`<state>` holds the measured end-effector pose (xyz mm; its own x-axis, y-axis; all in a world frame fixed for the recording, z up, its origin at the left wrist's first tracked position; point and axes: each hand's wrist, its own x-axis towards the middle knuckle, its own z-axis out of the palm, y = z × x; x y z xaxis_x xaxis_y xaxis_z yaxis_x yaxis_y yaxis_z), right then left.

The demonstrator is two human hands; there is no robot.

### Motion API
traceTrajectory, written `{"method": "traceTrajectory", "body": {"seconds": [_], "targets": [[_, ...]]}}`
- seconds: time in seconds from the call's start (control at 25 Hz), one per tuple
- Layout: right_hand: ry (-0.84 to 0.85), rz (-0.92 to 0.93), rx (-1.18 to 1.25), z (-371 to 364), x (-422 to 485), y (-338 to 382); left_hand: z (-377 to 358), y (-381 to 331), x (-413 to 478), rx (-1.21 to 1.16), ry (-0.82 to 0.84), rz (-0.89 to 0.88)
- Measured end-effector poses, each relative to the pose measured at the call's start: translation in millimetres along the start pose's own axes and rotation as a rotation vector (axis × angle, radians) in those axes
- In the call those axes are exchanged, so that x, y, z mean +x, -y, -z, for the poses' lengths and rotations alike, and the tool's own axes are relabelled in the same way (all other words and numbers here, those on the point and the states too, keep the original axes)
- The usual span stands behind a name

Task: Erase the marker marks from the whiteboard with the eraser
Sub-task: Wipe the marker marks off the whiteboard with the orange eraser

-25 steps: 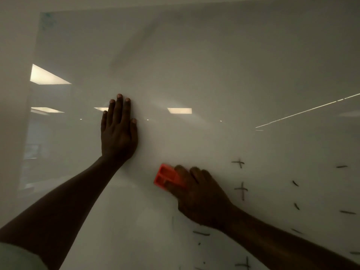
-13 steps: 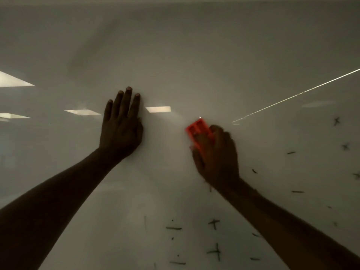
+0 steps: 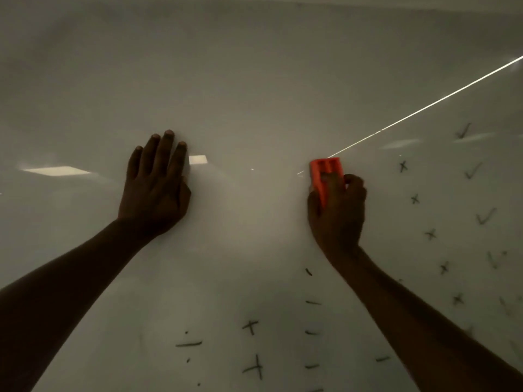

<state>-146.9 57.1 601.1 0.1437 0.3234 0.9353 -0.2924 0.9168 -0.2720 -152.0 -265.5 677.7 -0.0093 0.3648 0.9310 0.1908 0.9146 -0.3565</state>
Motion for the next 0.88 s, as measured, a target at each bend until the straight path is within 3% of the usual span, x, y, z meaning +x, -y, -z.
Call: {"method": "traceTrajectory", "body": {"seconds": [0.04,0.16,0.24,0.32,0.44,0.52,0.56,0.6,0.68,0.8,0.88], "targets": [[0.034,0.054,0.075,1,-31,17,2,-3,3,0.019,0.019,-0.015],[0.315,0.611,0.157,17,-115,33,4,-28,18,0.076,0.085,-0.22],[0.406,0.801,0.11,25,-99,-3,-3,-53,22,0.083,0.123,-0.367],[0.223,0.663,0.03,24,-45,-57,-12,-69,18,0.057,0.15,-0.37],[0.042,0.163,-0.114,28,38,-125,-15,-72,11,0.03,0.121,-0.334],[-0.047,-0.085,-0.141,18,44,-120,-12,-77,14,0.045,0.111,-0.325],[-0.065,-0.122,-0.116,12,31,-103,-10,-84,20,0.051,0.109,-0.305],[-0.039,-0.07,-0.045,10,10,-81,-11,-97,30,0.053,0.11,-0.273],[0.132,0.241,0.077,14,-44,-46,-16,-129,50,0.037,0.119,-0.232],[0.338,0.682,0.095,34,-61,-66,-28,-167,66,-0.003,0.132,-0.21],[0.274,0.715,0.012,40,-20,-112,-35,-172,65,-0.011,0.112,-0.186]]}}
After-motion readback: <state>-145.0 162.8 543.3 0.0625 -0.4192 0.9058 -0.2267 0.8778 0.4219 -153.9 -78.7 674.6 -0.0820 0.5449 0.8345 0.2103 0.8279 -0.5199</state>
